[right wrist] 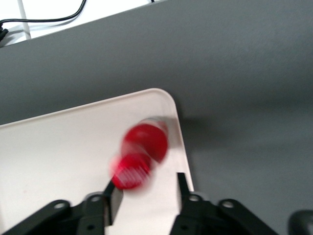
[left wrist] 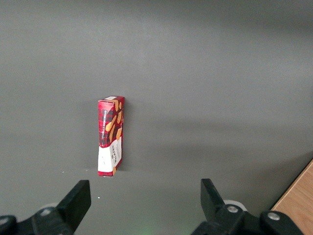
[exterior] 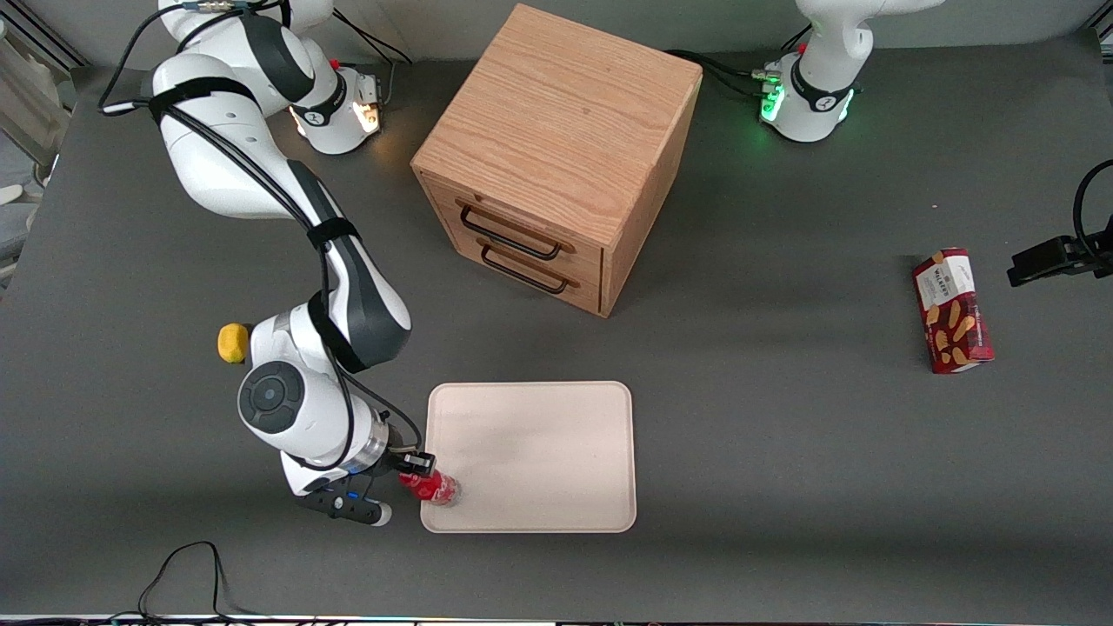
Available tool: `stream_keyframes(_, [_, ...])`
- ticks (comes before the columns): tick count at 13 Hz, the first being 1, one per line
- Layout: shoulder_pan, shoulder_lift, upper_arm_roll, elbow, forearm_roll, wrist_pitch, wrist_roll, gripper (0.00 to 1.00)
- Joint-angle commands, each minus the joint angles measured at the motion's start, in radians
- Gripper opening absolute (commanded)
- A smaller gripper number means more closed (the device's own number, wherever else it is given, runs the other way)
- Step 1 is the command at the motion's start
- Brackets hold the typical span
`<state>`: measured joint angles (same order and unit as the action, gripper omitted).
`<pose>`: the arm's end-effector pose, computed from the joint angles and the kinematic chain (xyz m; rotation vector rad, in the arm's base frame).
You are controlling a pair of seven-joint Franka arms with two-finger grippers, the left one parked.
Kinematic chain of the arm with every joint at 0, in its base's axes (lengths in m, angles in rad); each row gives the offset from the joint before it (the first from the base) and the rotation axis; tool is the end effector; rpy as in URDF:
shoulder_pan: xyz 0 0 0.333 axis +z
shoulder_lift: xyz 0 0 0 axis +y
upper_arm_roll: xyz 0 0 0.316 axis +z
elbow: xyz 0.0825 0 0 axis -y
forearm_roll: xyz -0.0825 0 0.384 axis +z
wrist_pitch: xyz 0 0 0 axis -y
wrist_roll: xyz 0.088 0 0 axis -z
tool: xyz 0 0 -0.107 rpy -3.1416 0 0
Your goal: Place coke bottle on tray
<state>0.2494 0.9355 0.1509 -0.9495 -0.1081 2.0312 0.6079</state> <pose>0.7531 0.2604 0.3248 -3.0255 0.3604 -0.1943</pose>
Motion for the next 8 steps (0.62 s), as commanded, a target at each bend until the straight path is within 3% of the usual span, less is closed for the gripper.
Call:
stream_keyframes(1, [0.024,0.023,-0.014,0.038,-0.054,0.021,0.067,1.00])
stream_keyframes(8, [0.016,0.019,-0.014,0.038,-0.053,0.020,0.067,1.00])
